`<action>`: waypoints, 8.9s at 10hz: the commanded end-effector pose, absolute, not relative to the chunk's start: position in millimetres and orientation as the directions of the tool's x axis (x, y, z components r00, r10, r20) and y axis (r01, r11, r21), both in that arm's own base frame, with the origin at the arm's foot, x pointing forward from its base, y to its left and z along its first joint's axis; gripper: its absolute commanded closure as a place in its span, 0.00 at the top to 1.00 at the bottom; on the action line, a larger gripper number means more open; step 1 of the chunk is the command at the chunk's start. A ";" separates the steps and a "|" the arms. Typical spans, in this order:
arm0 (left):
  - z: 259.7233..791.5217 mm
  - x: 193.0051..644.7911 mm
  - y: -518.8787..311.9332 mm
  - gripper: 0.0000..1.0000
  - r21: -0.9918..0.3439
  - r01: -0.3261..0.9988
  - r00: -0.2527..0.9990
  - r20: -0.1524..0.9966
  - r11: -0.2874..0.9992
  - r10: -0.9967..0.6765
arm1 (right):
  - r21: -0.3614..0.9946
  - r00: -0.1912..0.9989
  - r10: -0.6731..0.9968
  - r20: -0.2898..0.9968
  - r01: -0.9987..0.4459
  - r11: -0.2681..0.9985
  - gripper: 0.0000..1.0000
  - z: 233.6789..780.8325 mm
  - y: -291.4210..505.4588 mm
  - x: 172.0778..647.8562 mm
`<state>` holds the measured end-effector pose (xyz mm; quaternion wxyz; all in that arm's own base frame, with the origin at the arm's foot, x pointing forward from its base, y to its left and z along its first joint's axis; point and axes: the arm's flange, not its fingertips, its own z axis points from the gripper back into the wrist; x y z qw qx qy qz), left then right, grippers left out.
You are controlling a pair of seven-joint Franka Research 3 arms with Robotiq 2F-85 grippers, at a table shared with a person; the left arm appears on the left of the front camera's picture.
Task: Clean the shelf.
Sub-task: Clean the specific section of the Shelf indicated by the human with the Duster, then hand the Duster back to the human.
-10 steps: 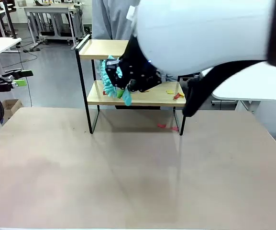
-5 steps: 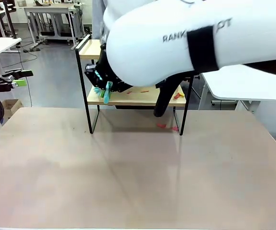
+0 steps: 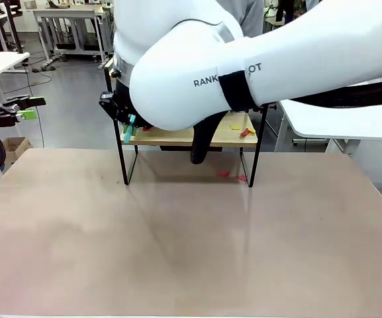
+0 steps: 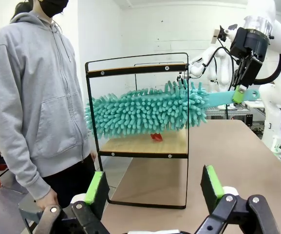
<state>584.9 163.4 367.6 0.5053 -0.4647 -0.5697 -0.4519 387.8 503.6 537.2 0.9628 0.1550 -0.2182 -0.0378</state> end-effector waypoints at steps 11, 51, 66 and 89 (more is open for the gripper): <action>371.2 584.1 162.6 1.00 0.061 0.985 -0.073 0.995 0.164 0.068 | 0.282 0.926 -0.156 0.344 0.056 0.958 0.13 490.8 517.6 414.6; 371.2 584.1 162.6 1.00 0.061 0.985 -0.073 0.995 0.164 0.068 | 0.348 0.656 0.752 -0.062 -0.693 0.632 0.13 532.3 78.9 309.1; 371.2 584.1 162.6 1.00 0.061 0.985 -0.073 0.995 0.164 0.068 | 0.316 0.662 0.740 -0.116 -0.682 0.659 0.13 531.5 57.7 292.6; 379.0 387.1 -41.9 1.00 0.011 0.989 -0.011 1.000 0.146 -0.002 | -0.029 -0.039 0.884 0.465 -0.999 -0.029 0.13 509.7 113.5 441.6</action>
